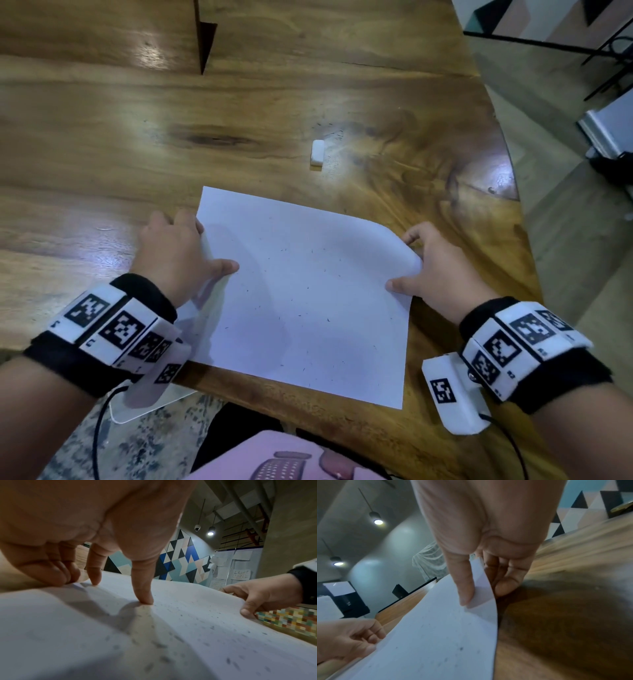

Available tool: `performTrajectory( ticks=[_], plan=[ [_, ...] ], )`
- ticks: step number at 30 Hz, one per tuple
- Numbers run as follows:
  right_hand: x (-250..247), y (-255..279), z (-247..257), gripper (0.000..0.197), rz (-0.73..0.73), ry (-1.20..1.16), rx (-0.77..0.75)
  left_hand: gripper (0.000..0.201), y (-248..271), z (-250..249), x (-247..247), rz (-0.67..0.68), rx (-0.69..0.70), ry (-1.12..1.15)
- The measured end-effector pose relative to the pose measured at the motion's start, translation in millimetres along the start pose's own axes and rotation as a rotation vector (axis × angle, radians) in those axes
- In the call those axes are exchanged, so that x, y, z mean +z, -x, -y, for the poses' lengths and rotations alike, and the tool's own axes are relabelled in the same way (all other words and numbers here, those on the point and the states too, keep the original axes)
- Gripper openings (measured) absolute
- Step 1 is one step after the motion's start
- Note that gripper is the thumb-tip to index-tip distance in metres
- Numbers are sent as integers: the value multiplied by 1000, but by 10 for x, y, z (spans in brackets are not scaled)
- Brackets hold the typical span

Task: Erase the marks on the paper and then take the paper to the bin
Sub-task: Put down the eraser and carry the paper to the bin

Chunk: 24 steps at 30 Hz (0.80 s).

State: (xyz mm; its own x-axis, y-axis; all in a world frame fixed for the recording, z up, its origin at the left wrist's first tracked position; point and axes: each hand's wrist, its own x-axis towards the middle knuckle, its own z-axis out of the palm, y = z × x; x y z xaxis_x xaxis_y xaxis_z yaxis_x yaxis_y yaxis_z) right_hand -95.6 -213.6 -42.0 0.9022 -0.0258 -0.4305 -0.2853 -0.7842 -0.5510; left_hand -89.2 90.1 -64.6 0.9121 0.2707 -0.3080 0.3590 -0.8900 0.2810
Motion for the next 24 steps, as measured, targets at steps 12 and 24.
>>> performTrajectory(
  ticks=[12, 24],
  plan=[
    [-129, -149, -121, 28, 89, -292, 21, 64, -65, 206, -96, 32, -6, 114],
    [-136, -181, -248, 27, 223, -583, 77, 11, -123, 285, -134, 36, 133, 323]
  ],
)
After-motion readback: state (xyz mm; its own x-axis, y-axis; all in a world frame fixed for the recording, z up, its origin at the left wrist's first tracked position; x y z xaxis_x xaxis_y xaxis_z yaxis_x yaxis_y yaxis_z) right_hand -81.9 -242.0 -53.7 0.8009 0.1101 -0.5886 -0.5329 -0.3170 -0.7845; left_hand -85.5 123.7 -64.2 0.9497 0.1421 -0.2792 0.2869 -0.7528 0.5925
